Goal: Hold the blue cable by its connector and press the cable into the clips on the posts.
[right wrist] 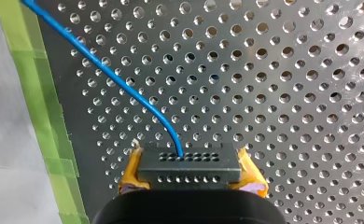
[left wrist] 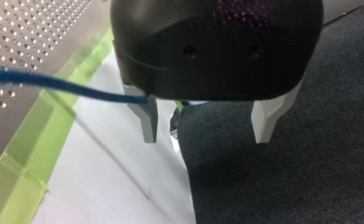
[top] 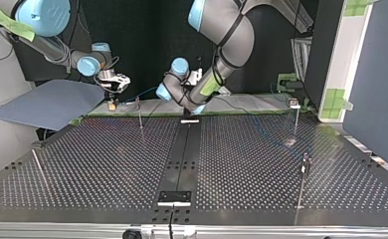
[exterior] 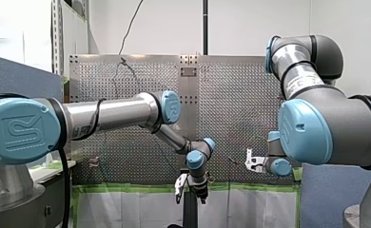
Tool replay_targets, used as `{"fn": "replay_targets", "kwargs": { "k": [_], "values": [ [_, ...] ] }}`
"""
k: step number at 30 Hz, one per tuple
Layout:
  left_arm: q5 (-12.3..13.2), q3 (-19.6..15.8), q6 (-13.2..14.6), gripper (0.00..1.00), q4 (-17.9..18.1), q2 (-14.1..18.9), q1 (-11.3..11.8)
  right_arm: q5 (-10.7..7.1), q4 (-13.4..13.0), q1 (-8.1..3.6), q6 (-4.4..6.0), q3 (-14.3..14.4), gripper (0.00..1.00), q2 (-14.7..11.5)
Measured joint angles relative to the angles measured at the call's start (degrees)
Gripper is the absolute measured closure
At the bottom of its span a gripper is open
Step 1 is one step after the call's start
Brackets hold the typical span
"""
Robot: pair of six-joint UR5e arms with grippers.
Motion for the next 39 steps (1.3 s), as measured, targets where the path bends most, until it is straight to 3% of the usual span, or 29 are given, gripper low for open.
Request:
{"fn": "replay_targets", "kwargs": {
  "k": [1, 2, 4, 10, 19, 24, 32, 39],
  "values": [
    [0.1, 0.0, 0.2, 0.73, 0.1, 0.0, -0.1, 0.00, 0.0, 0.00, 0.00, 0.0, 1.00, 0.0],
    [0.4, 0.0, 0.6, 0.73, 0.3, 0.1, -0.3, 0.00, 0.0, 0.00, 0.00, 0.0, 1.00, 0.0],
    [0.7, 0.0, 1.3, 1.00, 0.6, 0.4, -0.5, 0.00, 0.0, 0.01, 0.03, 0.0, 1.00, 0.0],
    [-0.8, 0.0, 3.8, 1.00, 1.0, 0.9, -1.5, -0.01, 0.0, 0.10, 0.14, 0.0, 1.00, 0.0],
    [-5.2, 0.0, 8.3, 1.00, 0.4, 1.0, -2.5, 0.01, 0.0, 0.12, 0.23, 0.0, 1.00, 0.0],
    [-8.1, -0.9, 10.9, 1.00, 1.3, 1.1, -3.5, 0.07, 0.0, -0.36, 1.02, 0.0, 1.00, 0.0],
    [-11.9, -4.3, 9.2, 1.00, 4.8, 3.9, -5.7, 0.09, 0.0, -1.05, 2.21, -0.1, 1.00, 0.0],
    [-14.9, -7.4, 8.3, 1.00, 7.7, 6.8, -6.8, 0.08, 0.0, -1.46, 2.60, -0.2, 1.00, 0.0]
  ]
}}
